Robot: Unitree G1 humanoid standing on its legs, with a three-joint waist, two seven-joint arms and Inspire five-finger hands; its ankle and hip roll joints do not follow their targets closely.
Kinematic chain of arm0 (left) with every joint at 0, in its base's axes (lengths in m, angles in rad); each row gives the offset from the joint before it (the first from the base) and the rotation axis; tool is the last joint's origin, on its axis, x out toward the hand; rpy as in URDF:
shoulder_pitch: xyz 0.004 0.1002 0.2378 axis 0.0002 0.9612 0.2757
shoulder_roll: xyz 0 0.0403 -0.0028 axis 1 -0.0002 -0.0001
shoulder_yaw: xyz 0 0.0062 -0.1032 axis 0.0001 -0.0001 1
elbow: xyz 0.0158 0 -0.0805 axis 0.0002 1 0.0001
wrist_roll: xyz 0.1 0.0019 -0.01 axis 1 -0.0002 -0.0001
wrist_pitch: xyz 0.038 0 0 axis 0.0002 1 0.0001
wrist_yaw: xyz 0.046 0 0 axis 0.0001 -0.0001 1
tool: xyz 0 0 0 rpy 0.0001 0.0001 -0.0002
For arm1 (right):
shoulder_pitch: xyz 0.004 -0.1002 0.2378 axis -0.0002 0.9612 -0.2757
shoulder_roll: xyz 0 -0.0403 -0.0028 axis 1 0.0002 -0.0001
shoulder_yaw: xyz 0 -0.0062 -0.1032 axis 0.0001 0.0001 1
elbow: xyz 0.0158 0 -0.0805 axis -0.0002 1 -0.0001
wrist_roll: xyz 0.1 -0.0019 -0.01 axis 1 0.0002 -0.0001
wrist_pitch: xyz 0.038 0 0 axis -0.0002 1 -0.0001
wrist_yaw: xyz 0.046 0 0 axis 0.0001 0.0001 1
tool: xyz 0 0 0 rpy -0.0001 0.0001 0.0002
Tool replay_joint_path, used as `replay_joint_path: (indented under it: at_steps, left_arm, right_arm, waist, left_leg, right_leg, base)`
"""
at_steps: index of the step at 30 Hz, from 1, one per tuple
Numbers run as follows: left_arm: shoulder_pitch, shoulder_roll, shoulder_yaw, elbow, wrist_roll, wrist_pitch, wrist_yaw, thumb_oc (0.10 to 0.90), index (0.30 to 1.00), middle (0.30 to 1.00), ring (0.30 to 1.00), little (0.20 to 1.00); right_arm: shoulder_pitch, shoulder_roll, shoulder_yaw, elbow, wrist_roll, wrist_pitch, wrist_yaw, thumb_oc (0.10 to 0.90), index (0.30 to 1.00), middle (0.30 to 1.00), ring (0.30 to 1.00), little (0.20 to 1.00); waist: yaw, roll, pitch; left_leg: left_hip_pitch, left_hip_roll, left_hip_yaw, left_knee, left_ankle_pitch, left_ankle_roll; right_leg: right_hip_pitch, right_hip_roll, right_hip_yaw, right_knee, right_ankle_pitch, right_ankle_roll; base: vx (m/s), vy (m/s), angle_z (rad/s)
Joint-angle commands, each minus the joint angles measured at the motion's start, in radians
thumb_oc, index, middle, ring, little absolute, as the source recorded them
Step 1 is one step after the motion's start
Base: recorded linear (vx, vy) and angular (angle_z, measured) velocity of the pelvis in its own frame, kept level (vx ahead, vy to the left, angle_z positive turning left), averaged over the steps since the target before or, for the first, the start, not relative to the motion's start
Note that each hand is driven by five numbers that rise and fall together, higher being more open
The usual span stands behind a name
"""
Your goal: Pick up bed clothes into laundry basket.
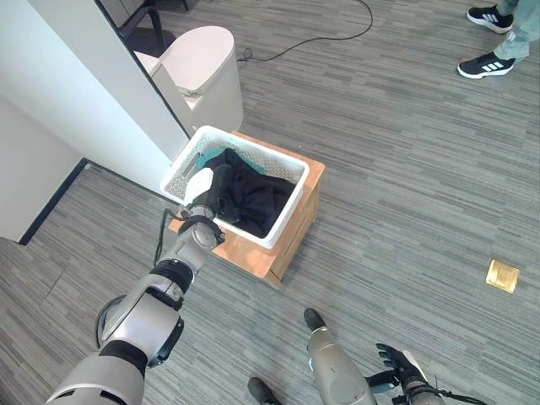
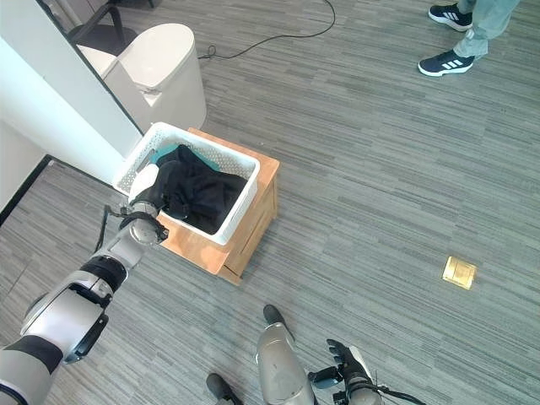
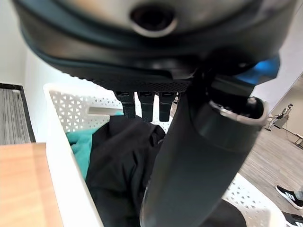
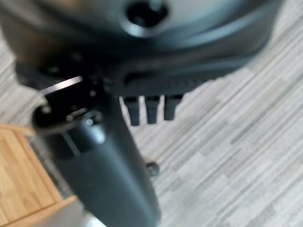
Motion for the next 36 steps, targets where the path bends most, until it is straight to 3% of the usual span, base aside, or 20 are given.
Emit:
replay_joint_path:
  at_steps: [1,9,14,19,20,22,26,29,30,31,34,36]
  left_arm:
    - [-0.090,0.117,0.073,0.025,0.044,-0.043,0.073,0.800,0.900,0.900,0.900,0.900]
    - [-0.162,0.212,0.055,-0.088,0.071,-0.055,0.160,0.800,0.900,0.900,0.900,0.900]
    - [-0.189,0.246,0.128,-0.229,-0.031,-0.109,0.274,0.800,0.900,0.900,0.900,0.900]
    - [-0.084,0.219,0.247,-0.451,-0.152,-0.178,0.336,0.800,0.900,0.900,0.900,0.900]
    - [0.028,0.188,0.325,-0.585,-0.244,-0.237,0.354,0.800,0.900,0.900,0.900,0.900]
    - [0.231,0.141,0.421,-0.740,-0.290,-0.282,0.347,0.800,0.900,0.900,0.900,0.900]
    - [0.596,0.052,0.538,-0.869,-0.458,-0.352,0.200,0.800,0.900,0.900,0.900,0.900]
    - [0.810,0.012,0.583,-0.901,-0.489,-0.347,0.108,0.800,0.900,0.900,0.900,0.900]
    - [0.817,0.010,0.585,-0.905,-0.490,-0.346,0.106,0.800,0.900,0.900,0.900,0.900]
    - [0.909,0.000,0.606,-0.845,-0.511,-0.322,0.065,0.800,0.900,0.900,0.900,0.900]
    - [1.013,-0.009,0.638,-0.808,-0.509,-0.298,0.029,0.800,0.900,0.900,0.900,0.900]
    - [1.066,-0.031,0.663,-0.805,-0.598,-0.294,-0.009,0.800,0.900,0.900,0.900,0.900]
  right_arm:
    - [0.094,0.006,0.041,0.068,0.007,-0.026,-0.022,0.800,0.900,0.900,0.900,0.900]
    - [0.062,0.032,0.039,0.178,0.024,-0.021,-0.016,0.800,0.900,0.900,0.900,0.900]
    - [0.029,0.051,0.055,0.216,0.004,-0.013,-0.043,0.800,0.900,0.900,0.900,0.900]
    - [0.017,0.066,0.057,0.207,-0.004,-0.011,-0.066,0.800,0.900,0.900,0.900,0.900]
    - [0.017,0.071,0.024,0.163,0.009,-0.017,-0.091,0.800,0.900,0.900,0.900,0.900]
    - [0.044,0.062,-0.028,0.077,0.018,-0.027,-0.115,0.800,0.900,0.900,0.900,0.900]
    - [0.070,0.008,-0.116,-0.124,-0.021,-0.059,-0.141,0.800,0.900,0.900,0.900,0.900]
    - [0.051,-0.031,-0.176,-0.237,-0.044,-0.083,-0.153,0.800,0.900,0.900,0.900,0.900]
    - [0.056,-0.033,-0.176,-0.241,-0.045,-0.081,-0.153,0.800,0.900,0.900,0.900,0.900]
    - [0.038,-0.056,-0.226,-0.326,-0.042,-0.105,-0.171,0.800,0.900,0.900,0.900,0.900]
    - [0.032,-0.074,-0.296,-0.490,-0.033,-0.138,-0.181,0.800,0.900,0.900,0.900,0.900]
    - [0.016,-0.085,-0.346,-0.656,-0.037,-0.165,-0.199,0.800,0.900,0.900,0.900,0.900]
  waist:
    - [-0.010,-0.069,-0.074]
    - [0.023,-0.074,-0.107]
    - [0.047,-0.089,-0.137]
    - [0.070,-0.114,-0.160]
    - [0.087,-0.131,-0.166]
    - [0.100,-0.147,-0.179]
    - [0.135,-0.179,-0.196]
    - [0.170,-0.195,-0.202]
    - [0.168,-0.193,-0.205]
    - [0.195,-0.202,-0.202]
    - [0.230,-0.214,-0.204]
    - [0.266,-0.223,-0.199]
  left_leg:
    - [0.040,0.067,-0.054,0.000,-0.003,-0.071]
    - [0.061,0.068,-0.076,0.000,-0.006,-0.072]
    - [0.072,0.068,-0.091,0.000,-0.007,-0.071]
    - [0.081,0.070,-0.102,0.000,-0.012,-0.069]
    - [0.084,0.071,-0.108,0.000,-0.014,-0.067]
    - [0.090,0.073,-0.112,0.000,-0.019,-0.064]
    - [0.091,0.081,-0.123,0.000,-0.024,-0.059]
    - [0.082,0.082,-0.146,0.000,-0.025,-0.052]
    - [0.082,0.082,-0.148,0.000,-0.026,-0.051]
    - [0.071,0.082,-0.172,0.000,-0.024,-0.048]
    - [0.040,0.075,-0.211,0.000,-0.025,-0.040]
    - [0.013,0.057,-0.251,0.000,-0.024,-0.027]
  right_leg:
    - [0.300,-0.091,-0.076,-0.436,0.117,0.091]
    - [0.345,-0.093,-0.101,-0.436,0.106,0.087]
    - [0.367,-0.091,-0.116,-0.436,0.100,0.084]
    - [0.382,-0.093,-0.124,-0.436,0.094,0.081]
    - [0.388,-0.093,-0.128,-0.436,0.092,0.080]
    - [0.396,-0.094,-0.130,-0.436,0.091,0.080]
    - [0.408,-0.096,-0.146,-0.436,0.088,0.080]
    - [0.414,-0.100,-0.163,-0.436,0.089,0.078]
    - [0.415,-0.101,-0.165,-0.436,0.088,0.079]
    - [0.420,-0.105,-0.185,-0.436,0.089,0.080]
    - [0.418,-0.115,-0.220,-0.436,0.090,0.086]
    - [0.418,-0.129,-0.251,-0.436,0.092,0.092]
  base:
    - [0.00,0.000,0.00]
    - [0.02,-0.020,0.12]
    - [0.02,-0.017,0.16]
    - [0.02,-0.008,0.10]
    - [0.00,0.000,0.00]
    - [0.02,0.019,-0.08]
    - [0.01,0.019,0.05]
    - [0.01,0.044,0.24]
    - [-0.01,0.071,0.25]
    - [-0.04,0.068,0.29]
    - [-0.07,0.112,0.47]
    - [-0.12,0.166,0.53]
